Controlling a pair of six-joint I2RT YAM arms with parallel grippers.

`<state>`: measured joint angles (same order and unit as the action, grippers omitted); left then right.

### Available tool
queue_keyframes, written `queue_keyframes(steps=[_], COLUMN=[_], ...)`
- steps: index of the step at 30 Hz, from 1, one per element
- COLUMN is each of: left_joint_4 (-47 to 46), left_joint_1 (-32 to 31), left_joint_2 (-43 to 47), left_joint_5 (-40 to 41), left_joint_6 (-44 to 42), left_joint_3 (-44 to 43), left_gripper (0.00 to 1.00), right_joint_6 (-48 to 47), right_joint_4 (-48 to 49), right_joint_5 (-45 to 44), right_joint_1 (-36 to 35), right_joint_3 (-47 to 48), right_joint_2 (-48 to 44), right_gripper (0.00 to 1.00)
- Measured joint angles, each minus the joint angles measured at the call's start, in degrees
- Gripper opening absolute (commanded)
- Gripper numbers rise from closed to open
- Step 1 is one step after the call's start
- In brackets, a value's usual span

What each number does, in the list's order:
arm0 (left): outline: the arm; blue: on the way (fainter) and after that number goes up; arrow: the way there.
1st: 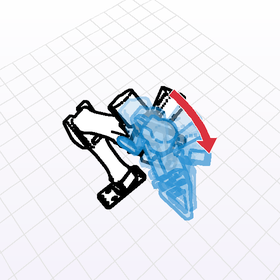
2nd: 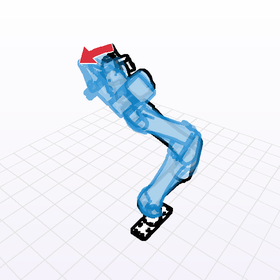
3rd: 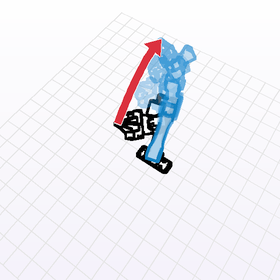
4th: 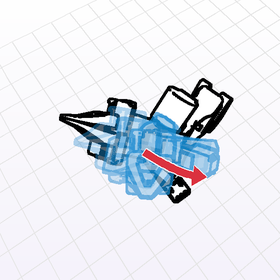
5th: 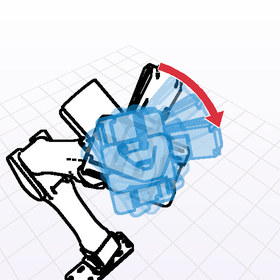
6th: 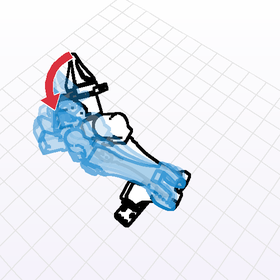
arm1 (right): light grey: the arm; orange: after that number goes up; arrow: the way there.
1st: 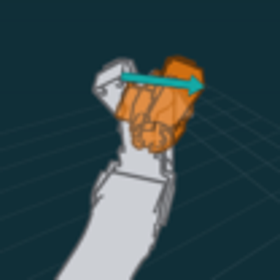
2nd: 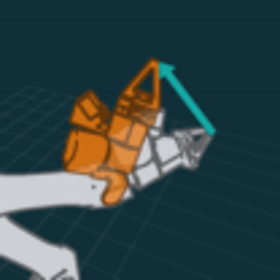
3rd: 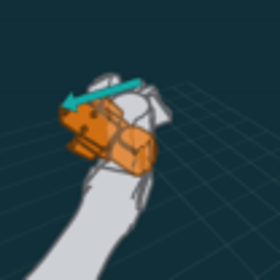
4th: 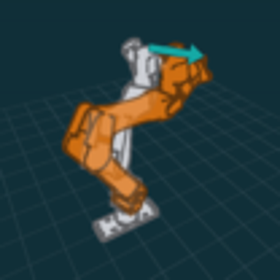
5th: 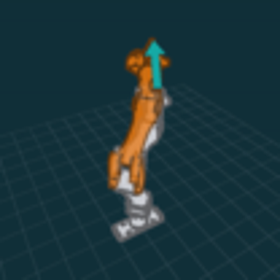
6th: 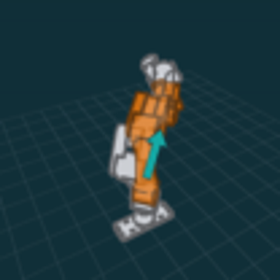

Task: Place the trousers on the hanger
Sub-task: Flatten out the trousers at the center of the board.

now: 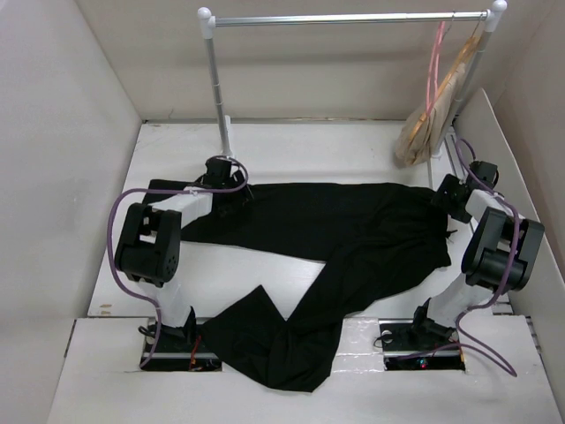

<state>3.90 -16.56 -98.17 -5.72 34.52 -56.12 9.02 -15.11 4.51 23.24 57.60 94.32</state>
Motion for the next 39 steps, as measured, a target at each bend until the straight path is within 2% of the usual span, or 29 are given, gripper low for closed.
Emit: queue_keyframes(steps=[2, 3, 5, 6, 9, 11, 13, 14, 15, 18, 19, 21, 24, 27, 29, 30, 31, 32, 33, 36, 39], left_joint_4=[-1.18, -1.42, -1.49, -1.57, -1.36, -0.96, -0.37, 0.44, 0.46, 2.08, 2.45, 3.34, 5.49, 7.98, 9.31, 9.77, 10.27, 10.93, 11.45, 13.77, 15.74], left_joint_1=[1.16, 1.42, 1.66, 1.66, 1.90, 2.10, 2.29, 2.36, 2.47, 2.69, 2.80, 2.91, 3.06, 2.45, 1.73, 1.31, 1.03, 0.59, 0.37, 0.15, 0.61], left_joint_2=[-1.90, -3.06, -4.26, -4.90, -5.88, -6.56, -7.17, -7.41, -7.54, -7.54, -7.52, -7.19, -5.18, 0.07, 5.22, 8.13, 10.80, 14.14, 16.98, 25.59, 32.35], left_joint_5=[-0.26, -0.37, -1.01, -1.09, -1.51, -1.79, -1.84, -1.79, -1.79, -1.60, -1.64, -1.79, -2.38, -2.71, -2.73, -2.62, -2.51, -2.23, -1.81, 0.52, 2.82], left_joint_6=[0.04, 0.04, 0.39, 0.39, 0.59, 0.72, 0.87, 0.92, 0.92, 0.90, 0.87, 0.79, 0.57, 0.13, -0.50, -0.83, -1.09, -1.57, -1.88, -3.48, -4.35], left_joint_3=[-2.14, -2.84, -4.50, -4.96, -6.23, -7.30, -8.35, -8.70, -9.11, -9.97, -10.19, -10.43, -10.38, -10.21, -10.21, -10.21, -10.21, -10.23, -10.25, -10.80, -11.80], left_gripper=[0.61, 0.61, 0.61, 0.61, 0.61, 0.61, 0.61, 0.62, 0.62, 0.66, 0.67, 0.68, 0.68, 0.65, 0.62, 0.59, 0.56, 0.43, 0.36, 0.13, 0.10], right_joint_6=[-0.22, -0.24, -0.50, -0.52, -0.85, -0.85, -0.87, -0.87, -1.05, -1.88, -1.97, -2.38, -2.21, -1.81, -1.27, -1.11, -0.98, -0.63, -0.44, 0.39, 1.60], right_joint_4=[-0.39, -0.76, -1.53, -1.62, -1.95, -1.90, -2.03, -2.10, -2.08, -2.75, -2.82, -2.36, -2.54, -2.45, -2.36, -1.95, -1.92, -1.75, -1.07, -0.87, -2.08], right_joint_5=[0.09, 0.22, 0.63, 0.72, 2.14, 3.43, 4.24, 4.63, 5.05, 6.12, 6.67, 7.82, 8.39, 7.89, 7.43, 7.02, 7.30, 7.63, 8.28, 10.80, 11.56], right_joint_1=[0.85, 1.33, 2.08, 2.27, 3.02, 3.30, 3.43, 3.52, 3.65, 4.00, 4.15, 4.44, 4.13, 2.38, -1.42, -4.52, -8.44, -12.81, -17.94, -33.55, -52.81], right_joint_3=[0.79, 1.22, 2.38, 2.80, 6.67, 8.13, 9.62, 10.51, 11.43, 14.56, 15.13, 15.67, 13.33, 8.22, 3.41, 0.48, -1.92, -4.26, -6.62, -13.22, -17.42], right_joint_2=[2.43, 3.67, 6.23, 6.82, 9.53, 10.38, 11.10, 11.52, 11.96, 13.22, 13.29, 12.81, 8.09, -2.51, -13.18, -19.08, -24.68, -29.68, -34.16, -42.07, -42.69], right_gripper=[0.68, 0.55, 0.41, 0.22, 0.09, 0.09, 0.14, 0.44, 0.44, 0.70, 0.73, 0.78, 0.77, 0.64, 0.58, 0.45, 0.40, 0.32, 0.17, 0.05, 0.03])
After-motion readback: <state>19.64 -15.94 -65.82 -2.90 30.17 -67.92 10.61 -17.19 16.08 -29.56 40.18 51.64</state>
